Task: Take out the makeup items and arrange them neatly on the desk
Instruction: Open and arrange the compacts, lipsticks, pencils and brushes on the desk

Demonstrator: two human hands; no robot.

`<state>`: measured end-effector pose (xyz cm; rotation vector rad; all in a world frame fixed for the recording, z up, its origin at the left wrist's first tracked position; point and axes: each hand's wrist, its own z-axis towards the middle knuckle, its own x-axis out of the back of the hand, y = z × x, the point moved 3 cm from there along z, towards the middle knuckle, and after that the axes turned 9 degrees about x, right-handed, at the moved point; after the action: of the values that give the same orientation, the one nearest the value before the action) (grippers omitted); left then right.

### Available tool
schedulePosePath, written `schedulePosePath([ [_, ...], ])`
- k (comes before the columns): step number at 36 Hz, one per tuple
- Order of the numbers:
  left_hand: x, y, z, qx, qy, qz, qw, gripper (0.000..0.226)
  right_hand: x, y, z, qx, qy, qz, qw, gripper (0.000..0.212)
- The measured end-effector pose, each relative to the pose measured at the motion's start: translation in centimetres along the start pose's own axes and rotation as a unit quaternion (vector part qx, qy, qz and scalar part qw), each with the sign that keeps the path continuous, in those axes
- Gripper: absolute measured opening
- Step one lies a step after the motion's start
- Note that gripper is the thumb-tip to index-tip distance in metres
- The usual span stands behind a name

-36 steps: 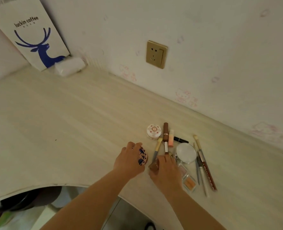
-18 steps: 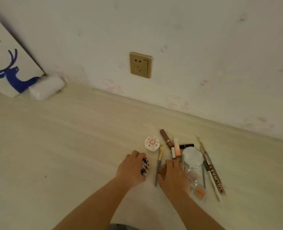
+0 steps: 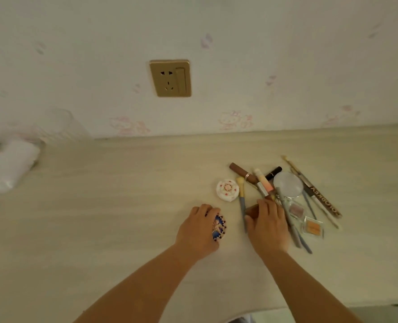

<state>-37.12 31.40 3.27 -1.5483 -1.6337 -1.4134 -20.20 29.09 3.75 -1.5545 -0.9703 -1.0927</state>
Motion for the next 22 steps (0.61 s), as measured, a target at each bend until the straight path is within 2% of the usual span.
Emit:
schedulePosePath([
  [6,0.2,-0.6,0.3,-0.015,0.002,0.003,1.0,0.079,-1.0,0.4,-0.5,-0.032,0.043,0.002,0.999,0.045],
  [12,0.2,-1.7,1.2,-0.002,0.057,-0.039,0.998,0.091,-2.3,0.2,-0.2,-0.039,0.112,0.0,0.993,0.042],
  [16,-0.2,-2.8,1.2,-0.025,0.087,-0.052,0.994,0.097,-3.0,0.4,-0.8,-0.021,0.119,-0.007,0.993,0.045],
  [22,0.1,-2.5,1.0,-0.085,0.118,-0.002,0.989,0.086,-2.4,0.7,-1.0,0.005,0.137,-0.027,0.99,0.048],
])
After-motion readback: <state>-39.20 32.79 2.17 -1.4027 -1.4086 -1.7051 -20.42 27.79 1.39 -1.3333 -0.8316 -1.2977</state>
